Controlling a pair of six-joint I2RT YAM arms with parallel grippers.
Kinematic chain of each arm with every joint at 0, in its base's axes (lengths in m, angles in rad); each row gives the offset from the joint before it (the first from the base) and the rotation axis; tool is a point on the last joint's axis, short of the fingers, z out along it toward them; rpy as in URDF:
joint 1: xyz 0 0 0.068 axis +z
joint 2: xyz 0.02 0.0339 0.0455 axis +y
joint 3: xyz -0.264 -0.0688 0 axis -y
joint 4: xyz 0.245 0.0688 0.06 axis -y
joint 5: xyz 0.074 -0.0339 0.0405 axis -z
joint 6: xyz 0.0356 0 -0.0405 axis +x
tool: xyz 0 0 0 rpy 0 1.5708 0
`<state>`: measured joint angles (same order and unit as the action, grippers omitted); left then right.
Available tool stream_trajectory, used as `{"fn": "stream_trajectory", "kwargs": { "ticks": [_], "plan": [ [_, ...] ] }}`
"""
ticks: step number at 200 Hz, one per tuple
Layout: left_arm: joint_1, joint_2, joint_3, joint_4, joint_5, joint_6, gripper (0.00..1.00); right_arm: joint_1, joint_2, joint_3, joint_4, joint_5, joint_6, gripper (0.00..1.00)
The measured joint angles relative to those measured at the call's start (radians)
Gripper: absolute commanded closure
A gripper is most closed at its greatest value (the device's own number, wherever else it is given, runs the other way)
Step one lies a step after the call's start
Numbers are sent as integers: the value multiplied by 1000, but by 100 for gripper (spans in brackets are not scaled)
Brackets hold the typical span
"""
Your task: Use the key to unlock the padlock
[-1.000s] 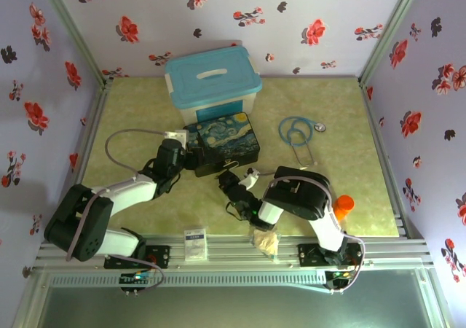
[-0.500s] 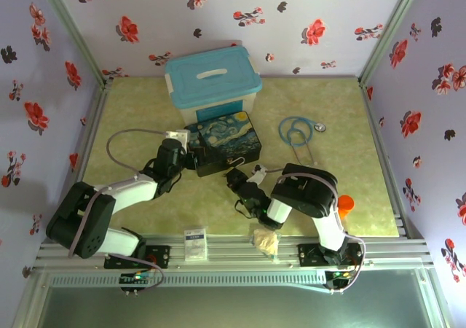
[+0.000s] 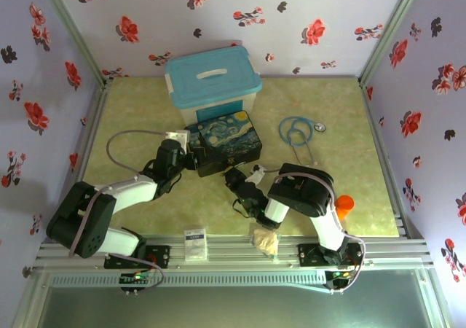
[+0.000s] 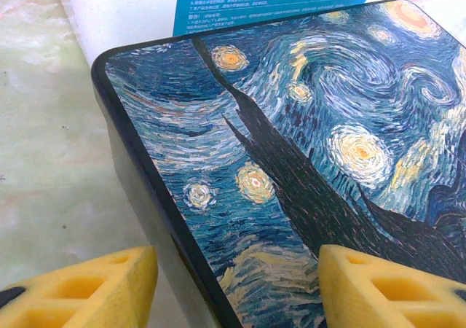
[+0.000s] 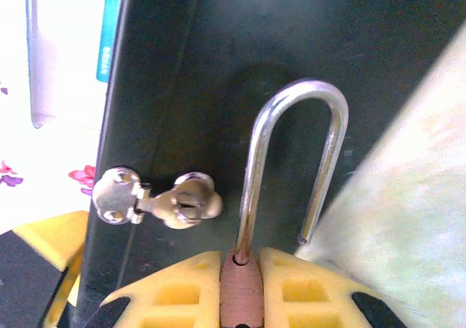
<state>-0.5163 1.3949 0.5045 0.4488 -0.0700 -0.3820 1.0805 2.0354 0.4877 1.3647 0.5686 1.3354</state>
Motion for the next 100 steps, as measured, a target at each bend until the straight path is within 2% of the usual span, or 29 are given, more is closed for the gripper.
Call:
{"fn": "stream_trajectory", "kwargs": {
  "ticks": [25, 77, 100],
  "plan": [
    [3, -6, 0, -8, 2, 0, 38, -33, -76, -76, -68, -55, 8, 100],
    [8, -29, 0, -47, 8, -4, 38, -111, -362, -117, -478, -314, 18, 100],
    [10, -39, 0, -63, 11, -4, 38, -180, -471, -118, -673, -445, 6, 100]
  ]
}}
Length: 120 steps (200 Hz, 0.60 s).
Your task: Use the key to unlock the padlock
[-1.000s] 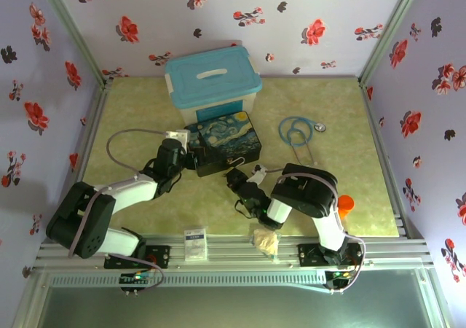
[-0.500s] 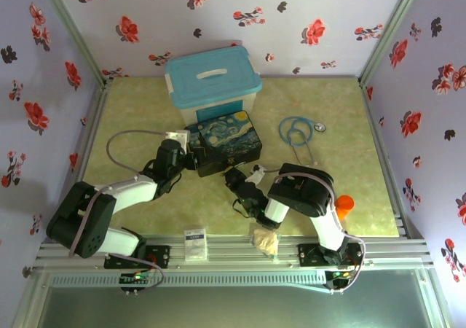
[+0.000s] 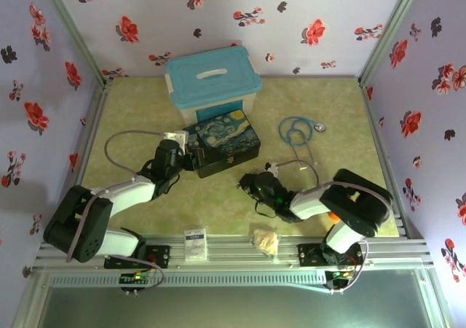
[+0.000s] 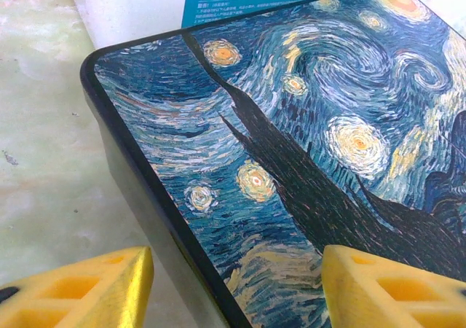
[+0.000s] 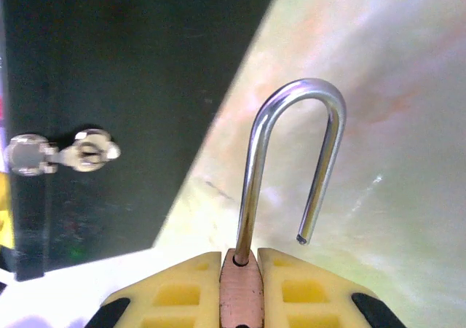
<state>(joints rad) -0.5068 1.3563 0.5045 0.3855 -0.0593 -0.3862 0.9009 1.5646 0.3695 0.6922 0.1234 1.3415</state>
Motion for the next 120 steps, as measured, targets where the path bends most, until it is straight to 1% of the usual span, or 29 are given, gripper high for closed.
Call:
{"fn": "stream_trajectory", "kwargs": {
  "ticks": [20, 37, 54, 69, 83, 87, 89, 91, 120],
  "plan": [
    [1, -7, 0, -12, 0, 0, 37, -69, -81, 3, -190, -103, -43, 100],
    [1, -12, 0, -20, 0, -3, 32, -121, -139, 14, -343, -177, -93, 100],
    [3, -20, 0, -36, 0, -5, 22, -172, -186, 35, -480, -252, -151, 99],
    [3, -30, 0, -58, 0, -15, 17, -211, -208, 56, -581, -309, -204, 98],
    [3, -42, 0, -81, 0, -23, 11, -243, -219, 78, -666, -352, -256, 96],
    [3, -47, 0, -88, 1, -21, 7, -255, -221, 84, -692, -366, -274, 95],
    [3, -50, 0, -93, 2, -25, 2, -262, -222, 88, -705, -375, -282, 94],
    [3, -52, 0, -96, 2, -28, 1, -268, -222, 91, -717, -384, -291, 94],
    [0, -146, 1, -175, 7, -34, 0, -363, -222, 138, -882, -471, -413, 90]
  ]
}}
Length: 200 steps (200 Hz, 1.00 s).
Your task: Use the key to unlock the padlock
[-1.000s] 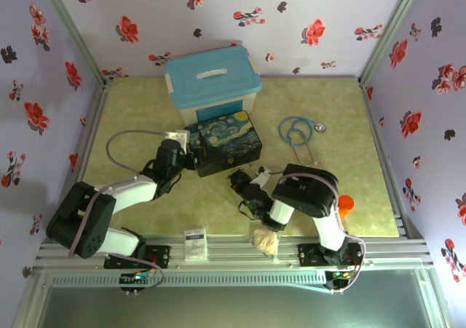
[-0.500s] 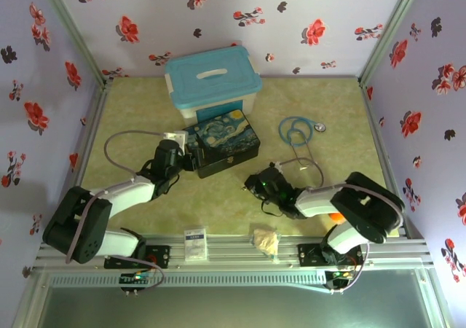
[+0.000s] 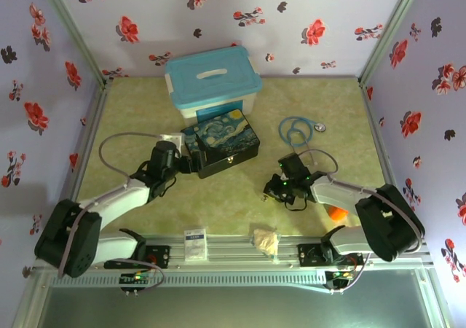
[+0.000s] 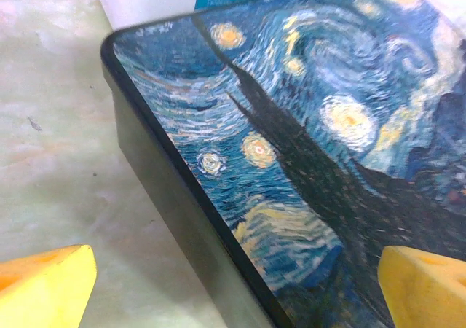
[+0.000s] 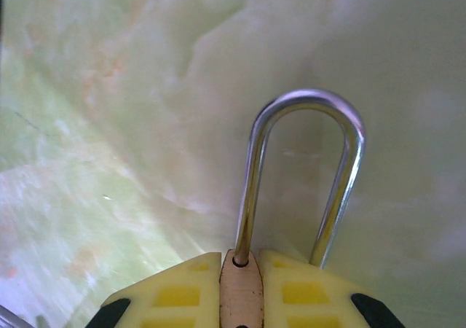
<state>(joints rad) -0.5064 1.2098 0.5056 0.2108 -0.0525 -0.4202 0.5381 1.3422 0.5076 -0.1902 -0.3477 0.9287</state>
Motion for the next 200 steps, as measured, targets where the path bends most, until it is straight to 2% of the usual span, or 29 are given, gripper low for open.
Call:
{"fn": "stream_trajectory", "kwargs": {
  "ticks": [37, 87, 121, 151, 170, 200],
  "plan": [
    [-43, -164, 0, -90, 0, -2, 0, -84, 20, 57, -179, -54, -144, 73],
    [-157, -174, -30, -164, -14, -32, 0, -135, 62, 145, -375, -18, -281, 75],
    [-233, -101, -37, -182, -73, -35, 0, -135, 72, 202, -473, 47, -348, 71],
    [-242, 5, -37, -166, -122, -38, 0, -125, 72, 227, -520, 93, -379, 75],
    [-242, 75, -37, -154, -142, -38, 0, -90, 76, 244, -541, 121, -378, 66],
    [-231, 157, -27, -116, -173, -38, 0, -46, 75, 280, -566, 202, -379, 61]
  ]
}}
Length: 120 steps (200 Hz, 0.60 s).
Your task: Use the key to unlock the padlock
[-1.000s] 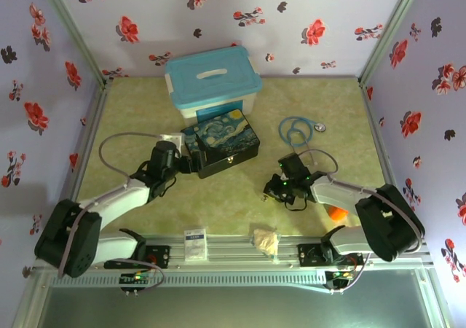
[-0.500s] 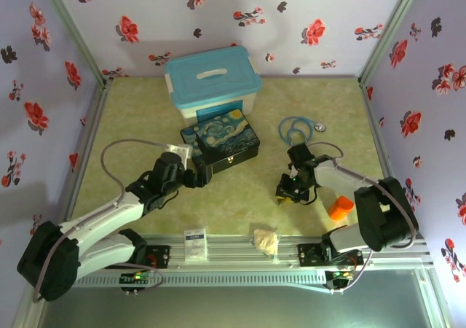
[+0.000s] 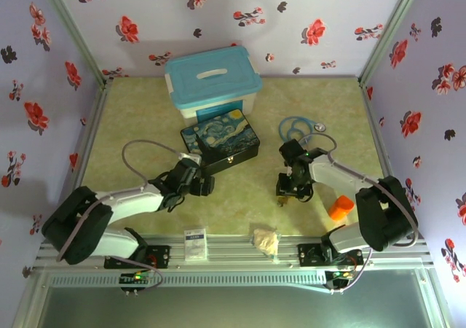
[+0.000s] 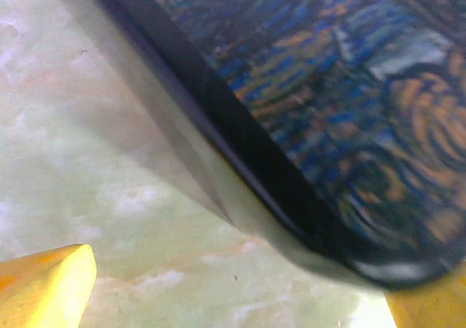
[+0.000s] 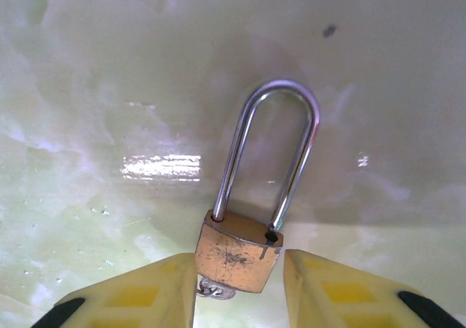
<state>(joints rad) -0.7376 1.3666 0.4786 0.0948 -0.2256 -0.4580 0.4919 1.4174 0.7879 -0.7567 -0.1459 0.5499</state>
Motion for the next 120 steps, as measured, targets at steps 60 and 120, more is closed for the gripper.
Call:
{"fn": "stream_trajectory", "kwargs": {
  "ticks": [60, 120],
  "plan": [
    [142, 44, 24, 45, -10, -4, 0, 6, -95, 17, -4, 145, 11, 58],
    [190, -151, -14, 27, 9, -8, 0, -25, -293, 16, 61, 281, 7, 1]
  ]
}}
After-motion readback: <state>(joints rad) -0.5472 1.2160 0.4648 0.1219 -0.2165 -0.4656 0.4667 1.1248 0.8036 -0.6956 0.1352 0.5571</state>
